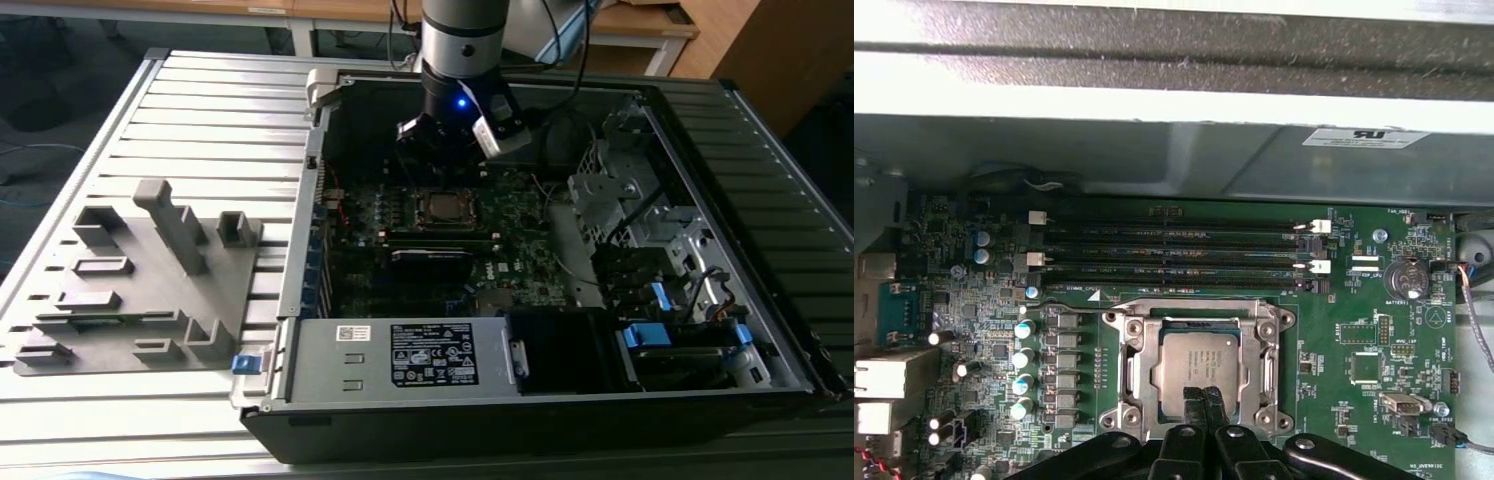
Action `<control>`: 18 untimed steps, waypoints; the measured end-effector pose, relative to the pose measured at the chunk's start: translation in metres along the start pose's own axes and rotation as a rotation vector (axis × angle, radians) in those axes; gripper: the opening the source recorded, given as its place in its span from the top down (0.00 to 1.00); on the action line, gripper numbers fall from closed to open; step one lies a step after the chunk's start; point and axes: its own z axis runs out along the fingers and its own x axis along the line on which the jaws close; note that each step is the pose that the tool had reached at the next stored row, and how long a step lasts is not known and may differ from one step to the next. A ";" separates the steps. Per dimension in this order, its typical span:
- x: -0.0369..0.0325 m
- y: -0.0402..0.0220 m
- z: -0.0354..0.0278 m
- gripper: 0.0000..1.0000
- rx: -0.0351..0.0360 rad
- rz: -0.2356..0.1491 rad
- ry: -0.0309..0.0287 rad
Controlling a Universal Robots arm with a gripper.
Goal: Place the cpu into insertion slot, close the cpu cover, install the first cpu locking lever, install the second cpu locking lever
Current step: 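Install the first cpu locking lever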
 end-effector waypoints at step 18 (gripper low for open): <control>-0.0002 0.0002 -0.0031 0.89 0.0000 0.000 0.0000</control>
